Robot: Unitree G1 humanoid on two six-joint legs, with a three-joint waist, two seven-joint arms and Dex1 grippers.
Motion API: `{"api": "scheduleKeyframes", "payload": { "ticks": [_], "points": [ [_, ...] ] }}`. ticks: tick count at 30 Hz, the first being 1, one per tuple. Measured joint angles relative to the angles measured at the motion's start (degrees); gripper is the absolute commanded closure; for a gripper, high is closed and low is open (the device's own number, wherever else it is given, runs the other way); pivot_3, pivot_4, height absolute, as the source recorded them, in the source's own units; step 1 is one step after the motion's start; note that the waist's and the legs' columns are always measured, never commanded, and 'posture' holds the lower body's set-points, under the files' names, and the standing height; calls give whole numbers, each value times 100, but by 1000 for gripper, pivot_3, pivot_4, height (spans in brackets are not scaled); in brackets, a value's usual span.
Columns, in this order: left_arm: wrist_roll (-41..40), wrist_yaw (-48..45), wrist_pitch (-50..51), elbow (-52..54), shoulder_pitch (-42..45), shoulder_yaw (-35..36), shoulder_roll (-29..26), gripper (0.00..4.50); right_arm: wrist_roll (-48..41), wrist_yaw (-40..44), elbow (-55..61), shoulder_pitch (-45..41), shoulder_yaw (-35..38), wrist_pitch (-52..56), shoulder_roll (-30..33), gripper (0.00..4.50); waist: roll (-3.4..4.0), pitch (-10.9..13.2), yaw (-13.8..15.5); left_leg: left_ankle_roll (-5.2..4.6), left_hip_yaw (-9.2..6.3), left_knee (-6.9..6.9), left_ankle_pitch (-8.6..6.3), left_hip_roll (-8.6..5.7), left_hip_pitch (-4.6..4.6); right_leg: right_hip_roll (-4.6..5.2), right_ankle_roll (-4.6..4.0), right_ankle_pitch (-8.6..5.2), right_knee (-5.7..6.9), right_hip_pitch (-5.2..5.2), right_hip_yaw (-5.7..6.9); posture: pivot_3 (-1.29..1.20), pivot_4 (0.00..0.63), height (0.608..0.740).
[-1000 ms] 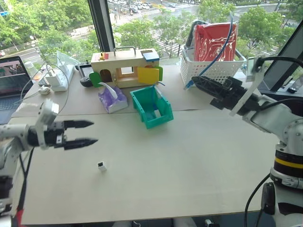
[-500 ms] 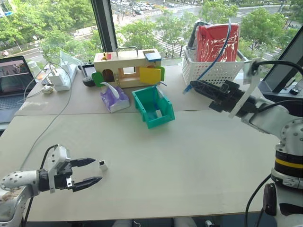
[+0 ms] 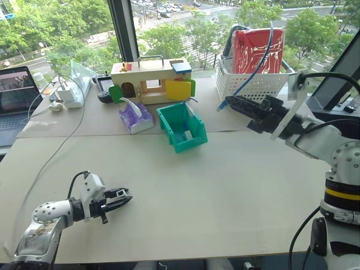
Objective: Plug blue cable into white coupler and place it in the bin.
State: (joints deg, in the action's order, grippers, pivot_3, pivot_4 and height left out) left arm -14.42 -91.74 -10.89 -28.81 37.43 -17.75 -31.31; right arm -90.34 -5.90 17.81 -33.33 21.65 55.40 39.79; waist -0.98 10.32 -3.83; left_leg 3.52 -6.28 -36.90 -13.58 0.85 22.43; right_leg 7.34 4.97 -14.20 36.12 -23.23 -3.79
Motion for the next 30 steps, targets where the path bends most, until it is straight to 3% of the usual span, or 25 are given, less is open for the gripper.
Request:
{"api": "scheduleKeyframes", "payload": {
  "ticks": [5, 11, 23, 30],
  "points": [
    [83, -41, -907, -1022, 572, -624, -13, 4004, -301, -341, 305, 302, 157, -148, 146, 4500, 0, 0, -17, -1, 0, -2, 0, -1, -1, 0, 0, 0, 2, 1, 0, 0, 150, 740],
    [29, -50, -1365, -1387, 647, -803, 3, 4004, -426, -449, 391, 355, 149, -300, 171, 4500, 0, 0, -10, -4, -1, -2, 2, 0, -2, 0, 1, 0, 3, 2, 0, 0, 150, 740],
    [89, 59, -1499, -1577, 577, -207, 57, 4004, -412, -315, 265, 240, -118, -399, 162, 4500, 0, 0, -13, -5, -1, -2, 2, 0, -2, 0, 1, 0, 4, 2, 0, 0, 150, 740],
    [88, 350, -1115, -880, -77, 117, 29, 4004, -307, -152, 128, 121, -290, -414, 112, 4500, 0, 0, -13, -5, -2, -3, 3, 0, -2, 0, 1, 0, 7, 1, -1, 0, 150, 740]
  ]
}}
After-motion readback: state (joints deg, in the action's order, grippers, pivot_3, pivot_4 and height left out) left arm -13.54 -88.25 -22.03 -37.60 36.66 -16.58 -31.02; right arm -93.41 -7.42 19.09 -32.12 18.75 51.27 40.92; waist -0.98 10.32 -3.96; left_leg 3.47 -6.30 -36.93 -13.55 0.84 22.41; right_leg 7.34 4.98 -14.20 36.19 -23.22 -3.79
